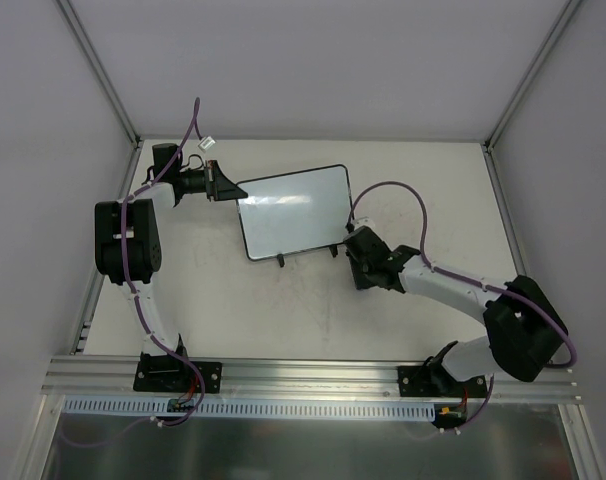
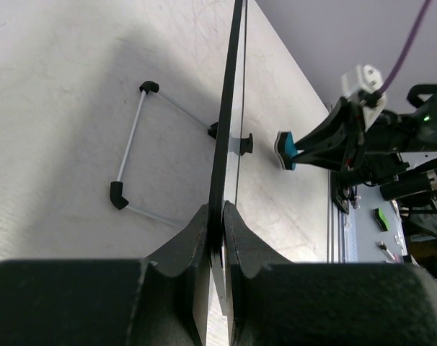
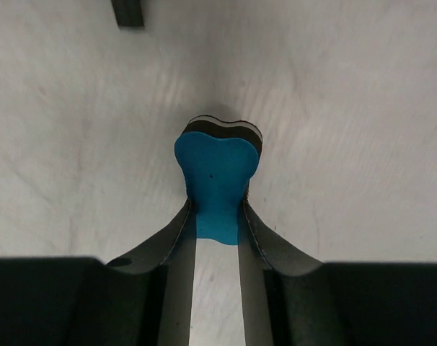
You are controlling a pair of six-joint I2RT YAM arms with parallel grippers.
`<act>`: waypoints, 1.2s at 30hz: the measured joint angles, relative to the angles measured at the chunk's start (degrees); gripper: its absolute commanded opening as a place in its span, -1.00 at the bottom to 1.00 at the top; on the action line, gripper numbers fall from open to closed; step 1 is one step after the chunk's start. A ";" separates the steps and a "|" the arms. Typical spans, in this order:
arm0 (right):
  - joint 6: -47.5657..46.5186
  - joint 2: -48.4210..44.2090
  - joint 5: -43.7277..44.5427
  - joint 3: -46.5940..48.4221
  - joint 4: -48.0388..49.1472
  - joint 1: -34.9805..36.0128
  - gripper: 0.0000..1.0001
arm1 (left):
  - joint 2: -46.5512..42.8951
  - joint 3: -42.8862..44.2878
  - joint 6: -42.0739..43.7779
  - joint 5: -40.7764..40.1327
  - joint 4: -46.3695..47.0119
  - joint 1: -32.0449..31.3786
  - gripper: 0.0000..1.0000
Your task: Erase the whiteboard
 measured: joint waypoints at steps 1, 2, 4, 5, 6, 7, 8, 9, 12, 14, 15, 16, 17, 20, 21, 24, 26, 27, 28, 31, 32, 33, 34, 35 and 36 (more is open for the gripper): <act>0.81 -0.31 -0.20 -1.75 -0.70 0.37 -0.98 | 0.00 0.00 0.02 0.07 0.02 0.00 -0.99; 1.49 -0.61 -0.37 -3.21 -1.55 0.66 -0.97 | 0.00 0.00 0.07 0.09 0.02 0.00 -0.96; 2.93 -1.73 -0.52 -5.62 -1.99 0.96 -0.93 | 0.00 0.00 0.15 0.15 0.02 0.00 -0.95; 3.52 -2.56 -0.57 -5.99 -1.95 0.98 -0.85 | 0.00 0.00 0.20 0.28 0.02 0.00 -0.95; 3.87 -3.17 -0.57 -6.21 -1.95 1.01 -0.80 | 0.00 0.00 0.20 0.35 0.02 0.00 -0.94; 4.26 -3.82 -0.55 -6.47 -1.97 1.01 -0.74 | 0.00 0.00 0.22 0.39 0.02 0.00 -0.93; 4.48 -4.17 -0.55 -6.69 -1.99 1.03 -0.63 | 0.00 0.00 0.24 0.42 0.02 0.00 -0.91; 4.76 -4.31 -0.52 -6.93 -1.97 1.05 -0.58 | 0.00 0.00 0.22 0.42 0.02 0.00 -0.89; 5.27 -4.35 -0.46 -7.19 -1.97 1.05 -0.45 | 0.00 0.00 0.24 0.46 0.02 0.00 -0.83; 5.46 -4.31 -0.39 -7.21 -1.97 1.11 -0.35 | 0.00 0.00 0.28 0.46 0.02 0.02 -0.81; 5.55 -4.26 -0.33 -7.21 -1.97 1.18 -0.31 | 0.00 0.00 0.35 0.44 0.07 0.02 -0.79; 5.70 -4.15 -0.33 -7.21 -2.01 1.31 -0.23 | 0.00 0.00 0.44 0.44 0.09 0.02 -0.75; 5.75 -3.96 -0.22 -7.21 -1.99 1.44 -0.06 | 0.00 0.00 0.55 0.39 0.11 0.02 -0.72; 6.23 -3.89 0.37 -7.21 -2.01 1.62 0.36 | 0.00 0.00 1.51 0.00 0.20 0.02 -0.64; 6.58 -3.89 0.55 -7.21 -2.01 1.66 0.46 | 0.00 0.00 1.66 -0.13 0.22 0.02 -0.62; 6.84 -3.89 1.01 -7.21 -1.97 1.88 0.63 | 0.00 0.00 1.90 -0.22 0.20 0.02 -0.53; 6.91 -3.89 1.16 -7.21 -1.97 2.05 0.68 | 0.00 0.00 2.01 -0.55 0.20 0.02 -0.49; 6.93 -3.89 1.27 -7.21 -1.97 2.12 0.70 | 0.00 0.00 2.05 -0.61 0.22 0.02 -0.45; 6.93 -3.89 1.31 -7.21 -1.97 2.16 0.70 | 0.00 0.00 2.12 -0.66 0.20 0.02 -0.42; 6.91 -3.89 1.42 -7.21 -1.97 2.16 0.71 | 0.00 0.00 2.32 -0.68 0.22 0.02 -0.34; 6.93 -3.89 1.44 -7.21 -1.97 2.16 0.72 | 0.00 0.00 2.36 -0.72 0.20 0.02 -0.33; 6.91 -3.89 1.42 -7.21 -1.97 2.16 0.72 | 0.00 0.00 2.40 -0.79 0.20 0.02 -0.30; 6.91 -3.89 1.42 -7.21 -1.97 2.16 0.72 | 0.00 0.00 2.54 -0.94 0.22 0.02 -0.24; 6.93 -3.89 1.42 -7.21 -1.97 2.16 0.72 | 0.00 0.00 2.69 -1.07 0.24 0.02 -0.21; 6.91 -3.89 1.42 -7.21 -1.97 2.19 0.73 | 0.00 0.00 2.82 -1.09 0.26 0.02 -0.19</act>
